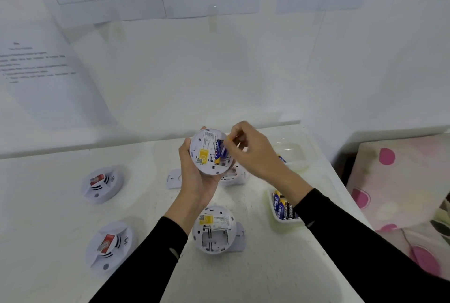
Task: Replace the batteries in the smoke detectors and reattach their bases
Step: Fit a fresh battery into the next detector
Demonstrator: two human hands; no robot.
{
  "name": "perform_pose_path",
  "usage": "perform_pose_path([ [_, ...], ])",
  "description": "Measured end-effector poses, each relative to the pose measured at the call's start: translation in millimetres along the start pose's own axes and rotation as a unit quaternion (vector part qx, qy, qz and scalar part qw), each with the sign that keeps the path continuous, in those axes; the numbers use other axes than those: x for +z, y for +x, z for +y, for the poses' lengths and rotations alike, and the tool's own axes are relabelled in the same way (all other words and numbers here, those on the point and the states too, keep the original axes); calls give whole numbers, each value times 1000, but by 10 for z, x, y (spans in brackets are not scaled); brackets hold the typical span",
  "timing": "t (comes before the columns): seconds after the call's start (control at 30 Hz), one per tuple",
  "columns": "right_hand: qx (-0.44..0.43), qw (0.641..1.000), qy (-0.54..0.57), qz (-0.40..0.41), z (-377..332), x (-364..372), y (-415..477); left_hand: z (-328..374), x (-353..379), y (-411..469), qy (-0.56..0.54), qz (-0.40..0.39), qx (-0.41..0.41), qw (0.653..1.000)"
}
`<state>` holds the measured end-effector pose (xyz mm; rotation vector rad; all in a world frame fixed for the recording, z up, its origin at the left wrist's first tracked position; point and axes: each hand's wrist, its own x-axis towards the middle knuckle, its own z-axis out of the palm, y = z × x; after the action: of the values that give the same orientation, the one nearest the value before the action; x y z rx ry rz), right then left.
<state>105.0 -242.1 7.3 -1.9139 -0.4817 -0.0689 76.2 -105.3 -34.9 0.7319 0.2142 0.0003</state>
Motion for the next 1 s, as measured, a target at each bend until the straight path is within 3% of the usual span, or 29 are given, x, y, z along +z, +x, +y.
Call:
perform_pose_path([
  [0.1, 98, 974, 149, 139, 165, -282, 160, -42, 20, 15, -23, 4, -17, 1000],
  [0.17, 141, 964, 111, 196, 430, -503, 261, -78, 20, 4, -34, -2, -32, 999],
  [0.23, 187, 966, -16, 179, 773, -689, 304, -103, 5, -2, -42, -12, -47, 998],
  [0.33, 240, 941, -217, 102, 1234, -864, 304, -130, -2, -2, -43, -24, -66, 997],
  [0.57, 273, 909, -316, -8, 1500, -893, 304, -192, -10, 2, -42, -37, -99, 994],
  [0.63, 231, 917, -325, 22, 1387, -831, 318, -193, -18, 3, -38, -33, -105, 993],
  [0.73, 90, 981, -157, 74, 926, -561, 221, -193, -22, 22, -37, -19, -106, 994],
  [0.8, -12, 997, -80, 16, 553, -357, 70, -183, 3, 28, -30, -7, -97, 995],
  [0.9, -58, 991, -67, -99, 277, -126, -142, -157, 40, 17, -3, -7, -80, 997],
  [1.0, -97, 982, -117, -112, 285, -12, -195, -143, 50, 2, 2, -6, -71, 997],
])
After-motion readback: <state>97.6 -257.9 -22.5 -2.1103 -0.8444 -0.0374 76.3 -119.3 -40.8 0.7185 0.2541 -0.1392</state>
